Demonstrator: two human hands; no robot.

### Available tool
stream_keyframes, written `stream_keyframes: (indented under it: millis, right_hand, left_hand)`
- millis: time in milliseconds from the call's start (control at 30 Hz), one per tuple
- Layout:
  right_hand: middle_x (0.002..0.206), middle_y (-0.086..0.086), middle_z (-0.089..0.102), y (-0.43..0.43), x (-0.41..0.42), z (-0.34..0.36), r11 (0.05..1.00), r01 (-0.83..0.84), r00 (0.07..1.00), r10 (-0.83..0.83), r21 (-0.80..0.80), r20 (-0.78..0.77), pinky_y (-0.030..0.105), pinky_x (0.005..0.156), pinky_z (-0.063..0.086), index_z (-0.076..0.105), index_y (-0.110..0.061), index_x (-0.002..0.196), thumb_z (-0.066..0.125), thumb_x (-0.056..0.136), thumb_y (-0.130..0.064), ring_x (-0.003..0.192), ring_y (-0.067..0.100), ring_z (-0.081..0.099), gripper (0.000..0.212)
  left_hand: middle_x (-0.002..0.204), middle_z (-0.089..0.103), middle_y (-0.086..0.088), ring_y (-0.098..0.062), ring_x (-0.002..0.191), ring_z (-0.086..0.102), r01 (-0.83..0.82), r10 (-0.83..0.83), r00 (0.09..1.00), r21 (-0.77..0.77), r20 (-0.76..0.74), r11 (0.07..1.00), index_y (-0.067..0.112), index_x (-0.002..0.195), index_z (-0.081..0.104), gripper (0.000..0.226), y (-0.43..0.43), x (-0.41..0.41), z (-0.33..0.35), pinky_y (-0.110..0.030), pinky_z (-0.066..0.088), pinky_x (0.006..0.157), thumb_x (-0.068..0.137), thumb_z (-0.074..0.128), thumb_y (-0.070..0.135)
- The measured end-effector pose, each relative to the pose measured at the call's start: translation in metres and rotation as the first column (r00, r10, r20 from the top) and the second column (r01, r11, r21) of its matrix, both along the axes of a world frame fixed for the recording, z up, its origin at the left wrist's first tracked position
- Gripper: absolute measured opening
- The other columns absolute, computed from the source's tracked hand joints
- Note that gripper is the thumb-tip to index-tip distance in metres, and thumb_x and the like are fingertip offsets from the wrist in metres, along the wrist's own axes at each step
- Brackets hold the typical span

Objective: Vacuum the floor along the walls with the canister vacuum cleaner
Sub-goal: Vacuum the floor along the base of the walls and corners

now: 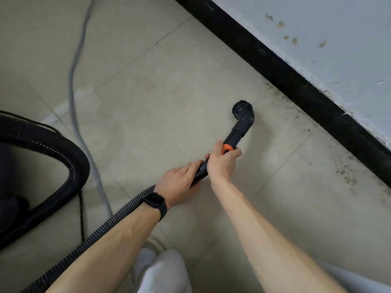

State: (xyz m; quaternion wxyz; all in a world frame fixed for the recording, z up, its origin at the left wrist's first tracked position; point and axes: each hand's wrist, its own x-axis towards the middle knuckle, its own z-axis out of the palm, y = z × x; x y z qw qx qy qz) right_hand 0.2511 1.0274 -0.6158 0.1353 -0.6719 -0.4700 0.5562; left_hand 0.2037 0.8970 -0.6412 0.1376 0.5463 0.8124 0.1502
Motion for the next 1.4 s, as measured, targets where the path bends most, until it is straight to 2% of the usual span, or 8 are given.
stream_keyframes:
  millis: [133, 233, 433, 567, 767, 967, 1233, 1400]
  right_hand:
    - [0.073, 0.008, 0.067, -0.027, 0.008, 0.0, 1.0, 0.011, 0.999, -0.012, -0.022, -0.049, 0.013, 0.046, 0.043, 0.033, -0.015, 0.122, 0.049, 0.106, -0.039, 0.042, 0.003, 0.057, 0.032]
    - [0.073, 0.006, 0.067, -0.034, 0.01, 0.0, 1.0, 0.023, 0.999, -0.024, -0.02, -0.043, 0.016, 0.047, 0.044, 0.033, -0.016, 0.121, 0.05, 0.105, -0.04, 0.041, 0.003, 0.057, 0.033]
    - [0.077, 0.009, 0.067, -0.012, 0.008, 0.0, 0.997, 0.078, 0.995, -0.078, -0.004, -0.062, 0.015, 0.045, 0.044, 0.034, -0.013, 0.123, 0.049, 0.105, -0.038, 0.04, 0.003, 0.056, 0.034]
    - [0.075, 0.01, 0.066, 0.014, 0.005, 0.0, 0.997, 0.079, 0.995, -0.078, 0.019, -0.062, 0.014, 0.044, 0.044, 0.033, -0.013, 0.12, 0.048, 0.105, -0.037, 0.042, 0.006, 0.057, 0.032]
    - [0.075, 0.008, 0.067, 0.046, -0.007, 0.002, 0.999, 0.048, 0.997, -0.047, 0.012, -0.054, 0.016, 0.045, 0.044, 0.033, -0.012, 0.123, 0.046, 0.105, -0.038, 0.051, 0.012, 0.06, 0.034]
    - [0.068, 0.004, 0.065, 0.066, -0.017, -0.001, 0.999, 0.03, 0.999, -0.029, 0.015, -0.039, 0.032, 0.069, 0.051, 0.032, -0.013, 0.12, 0.043, 0.106, -0.039, 0.061, 0.02, 0.062, 0.032]
    - [0.073, 0.008, 0.067, 0.089, -0.023, -0.007, 0.996, 0.078, 0.996, -0.077, 0.038, -0.033, 0.027, 0.058, 0.046, 0.034, -0.011, 0.121, 0.043, 0.107, -0.038, 0.057, 0.015, 0.062, 0.032]
    - [0.067, 0.003, 0.062, 0.11, -0.03, -0.006, 0.996, 0.072, 0.997, -0.07, 0.055, -0.038, 0.033, 0.067, 0.052, 0.033, -0.013, 0.113, 0.042, 0.107, -0.037, 0.058, 0.016, 0.061, 0.027]
  left_hand:
    - [0.083, 0.068, 0.0, -0.024, 0.058, 0.065, 0.019, -0.021, 0.998, -0.03, -0.06, 0.999, 0.012, 0.127, 0.058, 0.071, -0.025, 0.006, 0.0, -0.028, 0.043, 0.039, 0.064, 0.087, 0.029]
    - [0.083, 0.068, 0.001, -0.025, 0.055, 0.064, 0.013, -0.018, 0.995, -0.049, -0.094, 0.999, 0.012, 0.127, 0.058, 0.069, -0.032, 0.008, -0.001, -0.028, 0.042, 0.038, 0.066, 0.083, 0.032]
    - [0.102, 0.067, -0.003, -0.031, 0.079, 0.068, -0.001, 0.003, 1.0, -0.097, 0.017, 0.995, 0.015, 0.141, 0.048, 0.062, -0.009, 0.005, 0.001, -0.037, 0.05, 0.056, 0.085, 0.066, 0.034]
    - [0.105, 0.066, -0.004, -0.033, 0.084, 0.067, 0.0, 0.004, 0.998, -0.066, 0.07, 0.998, 0.016, 0.142, 0.046, 0.06, 0.018, 0.001, 0.003, -0.04, 0.052, 0.06, 0.086, 0.061, 0.031]
    - [0.09, 0.068, 0.001, -0.028, 0.066, 0.067, 0.0, 0.0, 1.0, -0.001, 0.001, 1.0, 0.016, 0.13, 0.056, 0.057, 0.049, -0.01, -0.002, -0.031, 0.046, 0.045, 0.077, 0.072, 0.03]
    - [0.09, 0.066, 0.001, -0.028, 0.067, 0.067, 0.007, -0.007, 1.0, 0.033, -0.02, 0.999, 0.017, 0.132, 0.052, 0.056, 0.071, -0.023, -0.009, -0.033, 0.046, 0.045, 0.081, 0.069, 0.034]
    - [0.081, 0.065, 0.002, -0.025, 0.059, 0.066, 0.041, -0.037, 0.997, 0.068, -0.062, 0.997, 0.018, 0.127, 0.047, 0.064, 0.095, -0.03, -0.014, -0.03, 0.043, 0.039, 0.072, 0.078, 0.032]
    - [0.081, 0.063, 0.001, -0.026, 0.06, 0.064, 0.038, -0.033, 0.998, 0.081, -0.054, 0.996, 0.017, 0.127, 0.05, 0.06, 0.115, -0.036, -0.011, -0.027, 0.039, 0.042, 0.074, 0.075, 0.028]
